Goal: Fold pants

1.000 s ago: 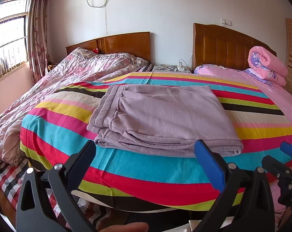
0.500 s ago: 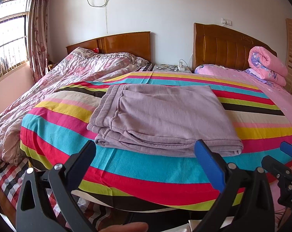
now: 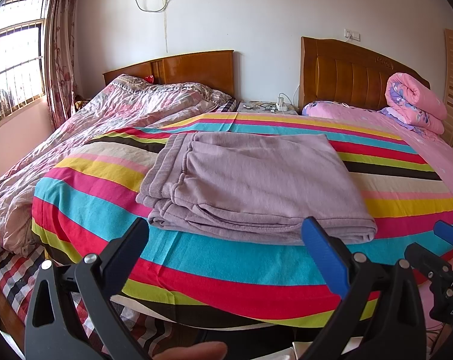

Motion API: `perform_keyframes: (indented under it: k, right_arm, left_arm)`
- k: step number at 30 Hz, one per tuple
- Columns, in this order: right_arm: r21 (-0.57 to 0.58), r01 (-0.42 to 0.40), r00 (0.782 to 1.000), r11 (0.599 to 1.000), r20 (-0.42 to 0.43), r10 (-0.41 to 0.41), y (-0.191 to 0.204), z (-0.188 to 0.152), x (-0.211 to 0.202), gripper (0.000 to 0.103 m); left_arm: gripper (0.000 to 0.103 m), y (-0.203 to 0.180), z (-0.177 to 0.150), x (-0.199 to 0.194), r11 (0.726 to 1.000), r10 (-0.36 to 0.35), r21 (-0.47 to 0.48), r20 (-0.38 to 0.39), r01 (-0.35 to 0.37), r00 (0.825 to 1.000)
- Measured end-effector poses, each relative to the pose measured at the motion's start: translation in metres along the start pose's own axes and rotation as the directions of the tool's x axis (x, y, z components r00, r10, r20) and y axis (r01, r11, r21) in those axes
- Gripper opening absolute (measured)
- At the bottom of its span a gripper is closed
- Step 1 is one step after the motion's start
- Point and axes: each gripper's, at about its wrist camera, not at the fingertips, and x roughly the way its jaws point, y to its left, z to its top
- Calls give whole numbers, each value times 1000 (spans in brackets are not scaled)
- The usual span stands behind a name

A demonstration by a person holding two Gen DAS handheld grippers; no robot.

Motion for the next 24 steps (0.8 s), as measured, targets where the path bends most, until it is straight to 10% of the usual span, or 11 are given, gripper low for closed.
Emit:
perform_keyframes:
  k: [24]
  right_arm:
    - [5, -10, 1000, 1000, -7, 10, -3, 0, -1, 87]
  left_arm:
    - [102, -7, -2, -4, 998, 59, 10, 22, -60, 998]
